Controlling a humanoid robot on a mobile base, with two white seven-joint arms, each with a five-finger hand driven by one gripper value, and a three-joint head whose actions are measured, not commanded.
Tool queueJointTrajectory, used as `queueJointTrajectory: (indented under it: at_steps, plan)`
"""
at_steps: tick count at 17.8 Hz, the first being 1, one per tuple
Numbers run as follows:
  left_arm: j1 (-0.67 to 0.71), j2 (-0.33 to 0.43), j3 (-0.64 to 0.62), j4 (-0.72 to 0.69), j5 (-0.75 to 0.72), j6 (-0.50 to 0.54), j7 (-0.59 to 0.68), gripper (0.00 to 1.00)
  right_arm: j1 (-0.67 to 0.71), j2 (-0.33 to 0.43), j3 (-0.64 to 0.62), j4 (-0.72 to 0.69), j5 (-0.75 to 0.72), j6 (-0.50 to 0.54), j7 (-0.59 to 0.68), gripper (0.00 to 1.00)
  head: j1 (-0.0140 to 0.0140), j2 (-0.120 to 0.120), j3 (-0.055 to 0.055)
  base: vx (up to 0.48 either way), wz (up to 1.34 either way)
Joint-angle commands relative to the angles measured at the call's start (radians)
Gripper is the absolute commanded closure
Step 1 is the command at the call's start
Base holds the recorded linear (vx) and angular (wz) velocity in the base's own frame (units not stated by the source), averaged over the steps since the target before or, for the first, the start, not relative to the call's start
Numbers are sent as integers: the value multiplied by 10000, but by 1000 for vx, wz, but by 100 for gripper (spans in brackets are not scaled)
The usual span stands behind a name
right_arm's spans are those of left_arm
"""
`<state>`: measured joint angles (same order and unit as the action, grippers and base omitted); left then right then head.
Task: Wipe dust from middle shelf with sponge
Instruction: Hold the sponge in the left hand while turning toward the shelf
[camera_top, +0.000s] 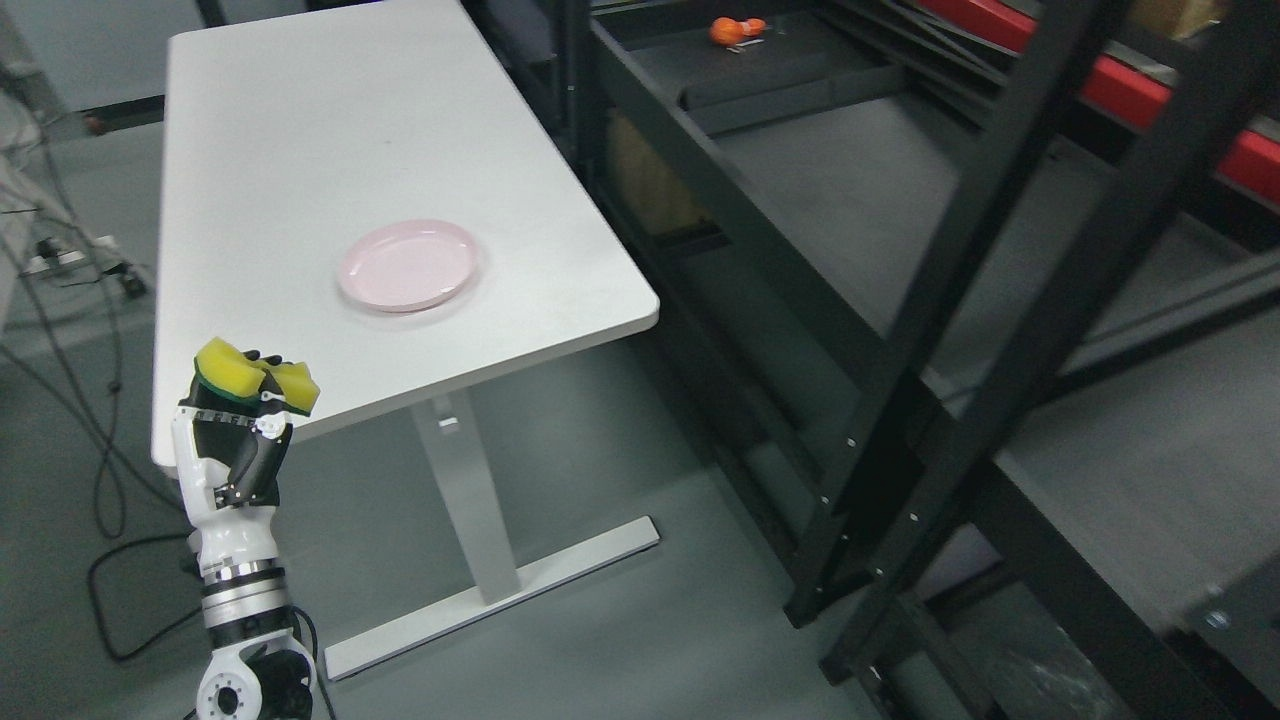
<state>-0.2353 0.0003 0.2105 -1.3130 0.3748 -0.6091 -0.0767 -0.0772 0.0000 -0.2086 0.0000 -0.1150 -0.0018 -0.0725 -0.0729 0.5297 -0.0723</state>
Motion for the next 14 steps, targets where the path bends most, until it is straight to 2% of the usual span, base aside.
queueJointTrajectory:
  at_steps: [1, 10, 14]
  plan:
    - [328, 172, -325, -261, 26, 1, -15, 98, 5, -174, 0, -174, 0, 724, 4, 0, 0, 0, 0, -287, -989]
    - [420, 172, -402, -429, 26, 1, -30, 99, 5, -174, 0, -174, 0, 724, 4, 0, 0, 0, 0, -272, -1109]
    - [635, 172, -1120, -1210, 26, 1, -46, 99, 5, -174, 0, -174, 0, 724, 4, 0, 0, -1, 0, -174, -1186]
